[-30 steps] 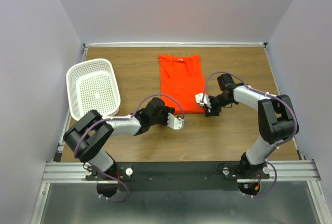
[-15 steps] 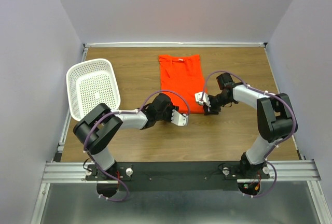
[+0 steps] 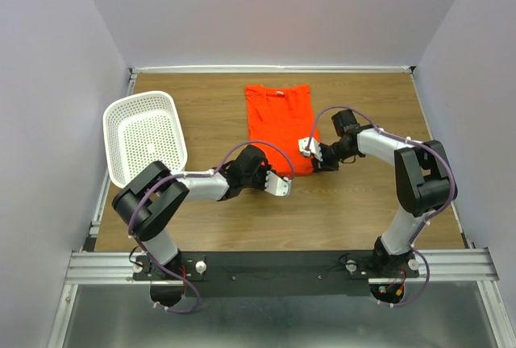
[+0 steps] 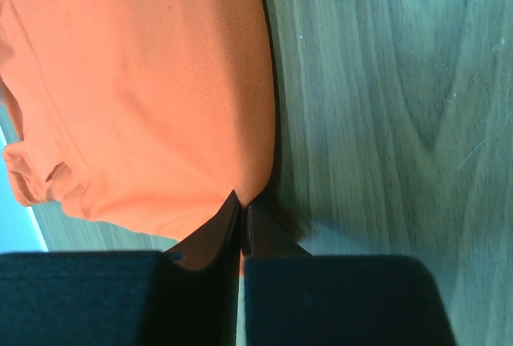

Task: Fold and stack the t-shirts
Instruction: Fold the tshirt

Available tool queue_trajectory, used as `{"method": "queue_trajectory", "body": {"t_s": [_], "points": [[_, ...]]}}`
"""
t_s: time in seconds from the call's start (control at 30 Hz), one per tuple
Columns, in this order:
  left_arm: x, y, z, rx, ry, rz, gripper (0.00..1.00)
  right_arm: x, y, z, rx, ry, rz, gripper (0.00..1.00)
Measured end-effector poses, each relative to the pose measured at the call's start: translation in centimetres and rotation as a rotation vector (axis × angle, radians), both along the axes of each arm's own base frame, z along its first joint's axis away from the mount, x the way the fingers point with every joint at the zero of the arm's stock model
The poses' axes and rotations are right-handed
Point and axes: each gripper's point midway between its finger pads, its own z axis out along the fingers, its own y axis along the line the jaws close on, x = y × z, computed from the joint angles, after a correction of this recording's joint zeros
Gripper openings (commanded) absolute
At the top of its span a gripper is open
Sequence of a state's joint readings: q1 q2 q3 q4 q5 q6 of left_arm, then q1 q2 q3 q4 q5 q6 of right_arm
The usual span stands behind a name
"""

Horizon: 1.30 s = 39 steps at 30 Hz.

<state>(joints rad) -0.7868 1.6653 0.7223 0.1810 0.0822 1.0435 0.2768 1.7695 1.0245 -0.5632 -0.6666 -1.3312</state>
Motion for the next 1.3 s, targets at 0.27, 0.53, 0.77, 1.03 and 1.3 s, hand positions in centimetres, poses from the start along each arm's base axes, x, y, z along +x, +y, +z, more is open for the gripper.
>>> {"method": "queue_trajectory", "body": {"t_s": [0.27, 0.53, 0.77, 1.03, 1.3], "points": [[-0.7, -0.2, 1.9, -0.048, -0.014, -0.023, 0.0, 1.0, 0.3, 0.3, -0.02, 0.035, -0.085, 0.01], [-2.0, -0.1, 4.3, -0.122, 0.047, -0.13, 0.0, 2.0, 0.8, 4.1, 0.026, 0.065, -0.156, 0.01], [-3.8, -1.1, 4.9, -0.166, 0.143, -0.22, 0.0, 1.7, 1.3, 8.2, 0.095, 0.064, -0.199, 0.0], [-1.4, 0.1, 8.0, -0.252, 0.144, -0.2, 0.0, 6.7, 3.0, 13.1, 0.17, 0.045, -0.287, 0.01], [7.5, 2.2, 10.7, -0.299, 0.061, -0.077, 0.0, 16.0, 5.1, 13.3, 0.224, 0.031, -0.44, 0.01]]}}
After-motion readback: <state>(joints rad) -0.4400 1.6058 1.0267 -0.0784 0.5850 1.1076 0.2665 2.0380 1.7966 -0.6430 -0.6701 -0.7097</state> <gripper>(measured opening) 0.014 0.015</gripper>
